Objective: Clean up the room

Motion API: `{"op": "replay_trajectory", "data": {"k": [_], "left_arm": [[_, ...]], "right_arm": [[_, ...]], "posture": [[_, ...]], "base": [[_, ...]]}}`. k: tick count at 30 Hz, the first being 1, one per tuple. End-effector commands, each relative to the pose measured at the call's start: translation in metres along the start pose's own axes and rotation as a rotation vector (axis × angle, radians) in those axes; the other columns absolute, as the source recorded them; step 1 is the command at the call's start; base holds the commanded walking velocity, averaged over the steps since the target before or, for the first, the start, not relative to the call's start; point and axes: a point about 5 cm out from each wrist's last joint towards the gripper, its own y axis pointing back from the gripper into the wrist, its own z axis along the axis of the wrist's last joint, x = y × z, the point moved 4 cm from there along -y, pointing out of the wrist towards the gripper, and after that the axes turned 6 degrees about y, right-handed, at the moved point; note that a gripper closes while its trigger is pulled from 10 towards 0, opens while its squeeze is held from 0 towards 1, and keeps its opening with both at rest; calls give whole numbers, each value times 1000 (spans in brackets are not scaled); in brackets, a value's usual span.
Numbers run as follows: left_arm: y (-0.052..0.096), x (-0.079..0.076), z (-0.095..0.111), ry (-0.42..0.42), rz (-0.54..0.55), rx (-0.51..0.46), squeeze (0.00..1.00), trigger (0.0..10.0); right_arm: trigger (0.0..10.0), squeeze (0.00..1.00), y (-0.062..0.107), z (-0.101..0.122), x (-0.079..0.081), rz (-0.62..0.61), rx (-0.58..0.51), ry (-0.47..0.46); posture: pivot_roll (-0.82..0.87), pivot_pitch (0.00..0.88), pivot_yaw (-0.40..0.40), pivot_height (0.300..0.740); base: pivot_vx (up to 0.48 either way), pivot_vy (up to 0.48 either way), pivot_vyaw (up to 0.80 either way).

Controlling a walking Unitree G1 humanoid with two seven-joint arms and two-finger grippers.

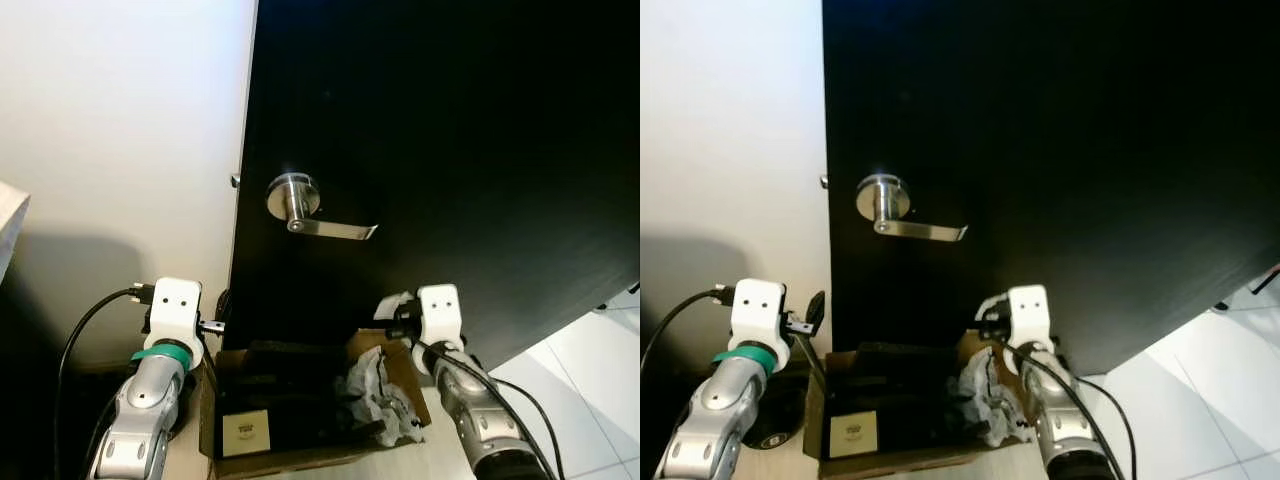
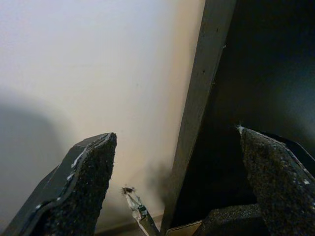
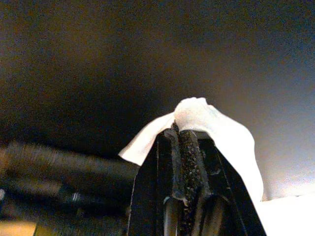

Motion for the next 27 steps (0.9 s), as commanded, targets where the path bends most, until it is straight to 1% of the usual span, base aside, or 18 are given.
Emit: {"op": "replay_trajectory", "data": {"k": [1,2,4,5,7,10,17,18,19,21,22,23,24,25,26,27], "left_arm": [[-1,-7,-4,-6,-26,12,0,10000],[-1,-7,-4,-6,-26,12,0,10000],[0,-11,-4,-7,-31,10,0,10000],[0,-11,-4,-7,-31,10,0,10000],[2,-11,-4,-10,-33,11,0,10000],[3,-8,-6,-14,-32,14,0,10000],[3,-8,-6,-17,-34,16,0,10000],[3,-9,-6,-17,-36,16,0,10000],[3,-9,-6,-18,-39,18,0,10000],[4,-9,-6,-20,-40,19,0,10000],[3,-9,-6,-21,-42,19,0,10000],[3,-9,-6,-22,-42,20,0,10000],[3,-10,-6,-22,-43,20,0,10000],[3,-10,-6,-22,-44,20,0,10000],[3,-10,-6,-22,-45,21,0,10000],[3,-10,-6,-22,-45,21,0,10000]], "right_arm": [[10000,0,2,-10,-1,10,29,28],[10000,0,2,-10,-1,10,29,28],[10000,0,2,-21,-4,-5,63,33],[10000,0,2,-21,-4,-5,63,33],[10000,0,1,-25,-8,-31,71,12],[10000,0,-1,-21,-8,-40,55,-13],[10000,0,-2,-19,-2,-22,42,-24],[10000,902,-2,-20,0,-10,40,-33],[10000,1000,-1,-21,3,3,38,-47],[10000,1000,-1,-22,3,-1,41,-49],[10000,43,-1,-23,2,-7,43,-44],[10000,43,-1,-24,2,-11,45,-41],[10000,0,-1,-25,1,-15,49,-39],[10000,0,-1,-26,1,-16,51,-39],[10000,502,0,-26,2,-5,46,-59],[10000,502,0,-26,2,-5,46,-59]], "posture": [[48,47,-127,740],[48,47,-127,740],[62,53,-139,740],[62,53,-139,740],[67,54,-138,740],[68,54,-135,740],[68,53,-133,740],[68,53,-133,740],[72,55,-127,740],[72,55,-127,740],[72,55,-127,740],[70,55,-123,740],[70,55,-123,740],[70,55,-123,740],[70,55,-123,740],[70,55,-123,740]], "base": [[0,0,0],[0,0,0],[0,0,0],[0,0,0],[0,0,0],[0,0,0],[0,0,0],[0,0,0],[0,0,0],[0,0,0],[0,0,0],[0,0,0],[0,0,0],[0,0,0],[0,0,0],[0,0,0]]}}
